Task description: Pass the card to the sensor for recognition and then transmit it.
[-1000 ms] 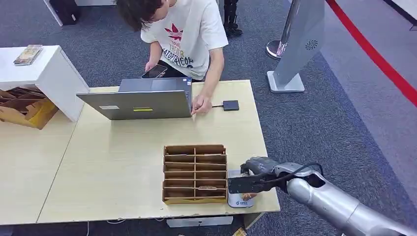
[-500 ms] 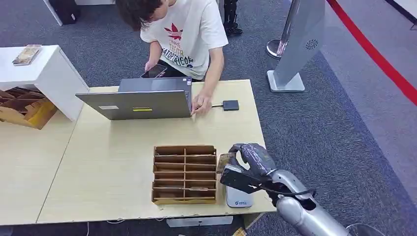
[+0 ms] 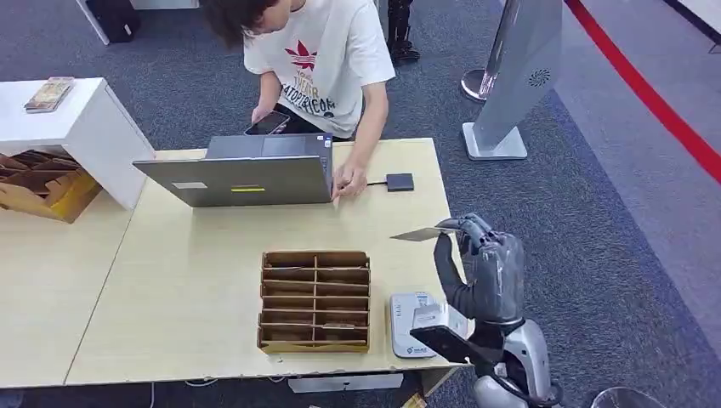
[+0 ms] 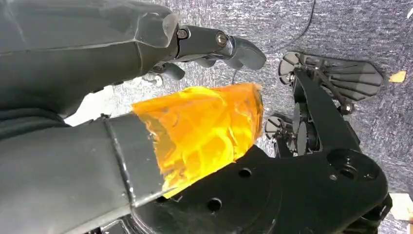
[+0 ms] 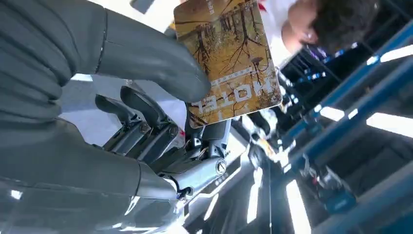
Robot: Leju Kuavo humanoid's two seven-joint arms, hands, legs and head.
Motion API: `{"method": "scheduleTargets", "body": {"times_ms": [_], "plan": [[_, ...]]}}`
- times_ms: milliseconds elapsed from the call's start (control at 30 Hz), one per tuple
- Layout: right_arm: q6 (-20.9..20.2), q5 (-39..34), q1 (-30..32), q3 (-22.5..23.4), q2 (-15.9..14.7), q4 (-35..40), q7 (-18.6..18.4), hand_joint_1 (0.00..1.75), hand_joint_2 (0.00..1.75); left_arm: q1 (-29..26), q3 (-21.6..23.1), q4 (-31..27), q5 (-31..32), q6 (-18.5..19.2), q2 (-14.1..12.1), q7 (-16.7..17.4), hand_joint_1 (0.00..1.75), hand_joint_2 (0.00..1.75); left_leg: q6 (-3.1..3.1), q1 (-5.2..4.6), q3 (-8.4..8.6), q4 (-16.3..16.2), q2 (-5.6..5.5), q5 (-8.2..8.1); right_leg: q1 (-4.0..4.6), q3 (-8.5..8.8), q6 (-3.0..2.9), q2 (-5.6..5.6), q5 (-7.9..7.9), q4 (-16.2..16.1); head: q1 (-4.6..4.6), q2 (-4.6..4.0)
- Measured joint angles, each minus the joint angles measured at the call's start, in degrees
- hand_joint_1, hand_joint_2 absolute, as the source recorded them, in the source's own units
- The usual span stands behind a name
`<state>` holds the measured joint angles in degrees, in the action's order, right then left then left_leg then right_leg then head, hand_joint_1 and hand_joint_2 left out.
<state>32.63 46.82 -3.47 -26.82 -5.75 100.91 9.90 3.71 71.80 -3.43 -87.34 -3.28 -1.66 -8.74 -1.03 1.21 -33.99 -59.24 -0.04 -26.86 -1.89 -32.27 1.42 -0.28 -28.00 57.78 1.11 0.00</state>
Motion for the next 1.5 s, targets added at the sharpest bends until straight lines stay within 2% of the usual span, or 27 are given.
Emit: {"method": "scheduleTargets", "body": {"times_ms": [300, 500, 600, 867, 1200, 1400, 1500], "plan": [[2.78, -0.24, -1.1, -0.02, 2.32, 1.58, 1.93, 1.75, 1.75, 0.42, 0.83, 0.0, 0.0, -0.59, 0.26, 0.0, 0.0, 0.0, 0.0, 0.01, -0.01, 0.01, 0.0, 0.01, 0.01, 0.0, -0.01, 0.01, 0.0, 0.01, -0.02, 0.0], [2.6, -1.99, -6.09, -1.74, 4.26, 0.33, 2.1, 1.75, 1.75, 0.71, 2.1, 0.0, 0.11, -1.38, 0.24, 0.02, 0.0, 0.0, -0.01, 0.01, -0.01, 0.01, 0.02, 0.03, 0.01, 0.01, -0.01, 0.03, 0.03, 0.02, -0.02, 0.0], [1.19, -3.06, -10.05, -2.68, 5.38, -1.67, 1.38, 1.75, 1.75, 0.94, 3.04, -0.02, 0.22, -1.79, 0.18, 0.22, 0.0, 0.0, 0.0, 0.01, 0.0, 0.01, 0.03, 0.06, 0.01, 0.01, -0.02, 0.04, 0.04, 0.03, -0.02, 0.0], [-2.75, -3.85, -22.22, -4.96, 9.79, -11.13, -1.9, 1.75, 1.75, 2.48, 5.75, -0.68, 1.18, -2.73, -0.31, 2.36, 0.0, 0.0, 0.02, 0.01, -0.01, 0.0, 0.01, 0.15, 0.02, 0.0, -0.06, 0.01, 0.09, 0.05, -0.02, 0.0], [-3.6, 0.18, -36.09, -6.77, 15.46, -29.34, -6.99, 1.75, 1.75, 4.62, 9.01, -1.79, 4.07, -2.91, -0.83, 4.44, 0.0, 0.0, 0.03, 0.01, -0.01, 0.0, 0.01, 0.18, 0.01, 0.0, -0.04, 0.02, 0.11, 0.07, 0.0, 0.0], [-3.6, 0.39, -38.91, -6.99, 16.79, -34.71, -7.43, 1.75, 1.75, 5.12, 9.94, -2.01, 4.22, -2.91, -0.92, 4.7, 0.0, 0.0, 0.03, 0.01, -0.02, -0.01, -0.01, 0.17, 0.01, 0.0, -0.04, 0.01, 0.11, 0.05, -0.02, 0.0], [-3.63, 1.29, -40.01, -7.04, 17.36, -36.92, -8.94, 1.75, 1.75, 5.31, 10.12, -2.03, 4.57, -2.73, -0.94, 4.85, 0.0, 0.0, 0.03, 0.01, -0.03, -0.01, -0.01, 0.17, 0.01, -0.03, -0.04, 0.03, 0.11, 0.05, -0.02, 0.0]]}}
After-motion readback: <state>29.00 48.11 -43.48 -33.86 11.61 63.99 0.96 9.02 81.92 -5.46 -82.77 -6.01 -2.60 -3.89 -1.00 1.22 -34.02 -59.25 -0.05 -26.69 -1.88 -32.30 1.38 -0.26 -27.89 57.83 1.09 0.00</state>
